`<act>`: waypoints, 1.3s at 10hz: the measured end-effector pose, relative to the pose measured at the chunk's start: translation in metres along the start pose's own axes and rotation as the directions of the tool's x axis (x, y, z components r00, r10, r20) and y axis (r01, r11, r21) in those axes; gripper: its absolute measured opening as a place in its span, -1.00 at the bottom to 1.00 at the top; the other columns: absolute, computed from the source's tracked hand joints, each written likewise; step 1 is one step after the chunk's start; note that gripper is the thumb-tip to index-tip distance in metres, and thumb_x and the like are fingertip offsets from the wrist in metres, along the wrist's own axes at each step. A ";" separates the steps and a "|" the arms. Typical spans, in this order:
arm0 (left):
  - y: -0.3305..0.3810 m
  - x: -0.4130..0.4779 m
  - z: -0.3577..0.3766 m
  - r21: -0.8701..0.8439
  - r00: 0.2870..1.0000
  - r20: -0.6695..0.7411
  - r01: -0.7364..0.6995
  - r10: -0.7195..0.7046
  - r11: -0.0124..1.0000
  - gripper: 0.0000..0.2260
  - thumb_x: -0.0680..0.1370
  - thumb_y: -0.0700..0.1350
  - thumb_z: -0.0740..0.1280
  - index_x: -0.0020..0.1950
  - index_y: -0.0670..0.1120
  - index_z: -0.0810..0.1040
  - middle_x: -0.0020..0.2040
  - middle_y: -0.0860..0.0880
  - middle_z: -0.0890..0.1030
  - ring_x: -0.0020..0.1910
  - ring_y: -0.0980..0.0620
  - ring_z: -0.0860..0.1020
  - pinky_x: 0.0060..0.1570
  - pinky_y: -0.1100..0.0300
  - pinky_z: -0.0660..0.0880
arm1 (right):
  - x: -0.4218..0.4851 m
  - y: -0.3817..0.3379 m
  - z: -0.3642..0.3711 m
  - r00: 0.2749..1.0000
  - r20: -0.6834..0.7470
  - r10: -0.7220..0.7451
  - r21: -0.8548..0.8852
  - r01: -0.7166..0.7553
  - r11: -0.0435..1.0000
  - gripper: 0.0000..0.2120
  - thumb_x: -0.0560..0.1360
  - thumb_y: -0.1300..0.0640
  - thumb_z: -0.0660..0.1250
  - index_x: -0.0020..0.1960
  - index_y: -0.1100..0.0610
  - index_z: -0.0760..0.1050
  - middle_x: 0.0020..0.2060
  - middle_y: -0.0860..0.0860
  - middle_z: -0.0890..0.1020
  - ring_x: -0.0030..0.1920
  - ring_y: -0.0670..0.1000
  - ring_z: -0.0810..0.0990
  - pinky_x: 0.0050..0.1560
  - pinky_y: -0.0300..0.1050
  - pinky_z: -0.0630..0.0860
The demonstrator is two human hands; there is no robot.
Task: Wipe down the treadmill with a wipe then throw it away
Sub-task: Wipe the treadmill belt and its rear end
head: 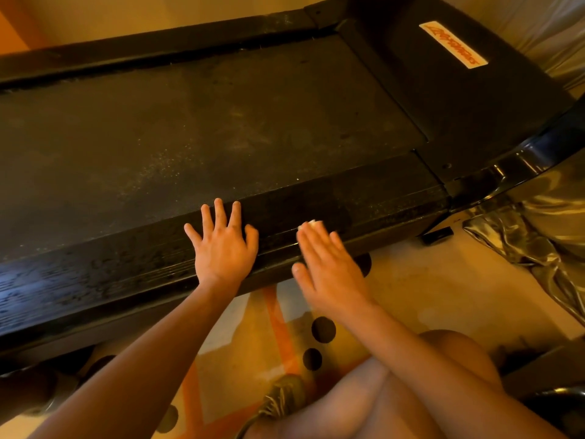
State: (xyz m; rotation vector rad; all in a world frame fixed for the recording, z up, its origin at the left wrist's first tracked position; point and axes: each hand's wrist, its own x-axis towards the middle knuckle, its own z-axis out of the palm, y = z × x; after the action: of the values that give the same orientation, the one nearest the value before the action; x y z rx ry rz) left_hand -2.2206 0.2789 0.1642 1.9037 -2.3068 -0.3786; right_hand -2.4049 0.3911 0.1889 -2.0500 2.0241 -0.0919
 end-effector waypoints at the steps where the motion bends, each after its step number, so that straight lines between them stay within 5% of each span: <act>1: -0.001 -0.001 0.000 0.006 1.000 -0.005 0.003 -0.003 1.000 -0.45 0.70 0.17 -0.05 0.68 0.02 0.07 0.68 -0.14 0.03 0.65 -0.23 -0.07 0.53 -0.40 -0.07 | 0.007 -0.005 -0.001 0.998 0.022 -0.057 0.006 0.057 0.998 -0.43 0.73 -0.13 -0.19 0.67 0.04 -0.14 0.66 -0.04 -0.13 0.63 -0.07 -0.26 0.64 0.03 -0.21; 3: -0.001 0.001 0.002 0.000 1.000 -0.002 0.002 -0.002 1.000 -0.45 0.70 0.17 -0.05 0.68 0.03 0.06 0.68 -0.13 0.02 0.65 -0.22 -0.08 0.52 -0.39 -0.09 | 0.067 0.003 -0.020 0.989 -0.017 0.148 -0.034 -0.149 0.988 -0.41 0.73 -0.13 -0.19 0.68 0.12 -0.07 0.67 0.05 -0.04 0.66 0.04 -0.14 0.61 0.04 -0.23; 4: -0.001 0.002 0.003 0.014 1.000 -0.003 0.011 -0.011 1.000 -0.45 0.70 0.19 -0.06 0.68 0.04 0.05 0.68 -0.13 0.01 0.65 -0.21 -0.08 0.53 -0.39 -0.08 | 0.065 -0.020 -0.014 0.999 0.052 0.015 -0.054 -0.012 0.998 -0.42 0.74 -0.12 -0.18 0.68 0.12 -0.09 0.67 0.05 -0.07 0.66 0.04 -0.16 0.62 0.04 -0.23; 6: -0.001 0.001 0.002 0.009 1.000 -0.001 0.001 -0.001 1.000 -0.45 0.70 0.17 -0.06 0.68 0.03 0.07 0.68 -0.13 0.02 0.65 -0.22 -0.09 0.52 -0.39 -0.09 | 0.092 0.030 -0.033 0.970 -0.008 0.241 0.012 -0.241 0.970 -0.43 0.73 -0.10 -0.21 0.68 0.11 -0.08 0.67 0.06 -0.05 0.66 0.04 -0.15 0.63 0.06 -0.20; 8: -0.001 0.001 0.001 0.015 1.000 0.009 0.010 -0.010 1.000 -0.45 0.70 0.18 -0.06 0.68 0.04 0.05 0.68 -0.12 -0.01 0.65 -0.21 -0.10 0.53 -0.39 -0.09 | 0.078 -0.001 -0.023 0.998 0.064 0.002 -0.001 -0.002 1.000 -0.44 0.74 -0.10 -0.18 0.68 0.10 -0.08 0.67 0.02 -0.07 0.65 0.00 -0.18 0.61 0.03 -0.22; 10: 0.001 0.001 0.000 -0.003 1.000 0.015 0.005 -0.005 1.000 -0.45 0.70 0.17 -0.05 0.68 0.04 0.05 0.68 -0.13 0.00 0.65 -0.21 -0.10 0.53 -0.40 -0.10 | 0.097 0.021 -0.034 0.977 0.015 0.211 0.031 -0.212 0.977 -0.43 0.73 -0.10 -0.19 0.68 0.12 -0.09 0.67 0.06 -0.07 0.65 0.04 -0.17 0.61 0.05 -0.22; 11: 0.000 0.001 0.000 0.007 1.000 0.013 0.014 -0.014 1.000 -0.44 0.70 0.17 -0.05 0.68 0.03 0.05 0.68 -0.13 0.00 0.65 -0.21 -0.10 0.53 -0.41 -0.08 | 0.073 -0.007 -0.022 0.998 0.058 0.031 0.017 -0.032 0.999 -0.43 0.74 -0.10 -0.17 0.68 0.11 -0.10 0.67 0.03 -0.09 0.65 0.02 -0.19 0.63 0.03 -0.22; 13: 0.000 0.000 0.000 0.004 1.000 0.008 -0.005 0.005 1.000 -0.45 0.70 0.16 -0.05 0.68 0.02 0.06 0.68 -0.14 0.01 0.65 -0.22 -0.09 0.52 -0.41 -0.08 | 0.080 0.030 -0.029 0.982 -0.016 0.188 -0.031 -0.188 0.982 -0.42 0.74 -0.11 -0.19 0.68 0.11 -0.09 0.67 0.04 -0.07 0.65 0.03 -0.17 0.61 0.02 -0.23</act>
State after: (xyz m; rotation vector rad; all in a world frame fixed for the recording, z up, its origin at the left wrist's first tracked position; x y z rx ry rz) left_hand -2.2203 0.2788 0.1636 1.9014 -2.3189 -0.3814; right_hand -2.4386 0.3077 0.1989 -1.8694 2.2294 -0.0377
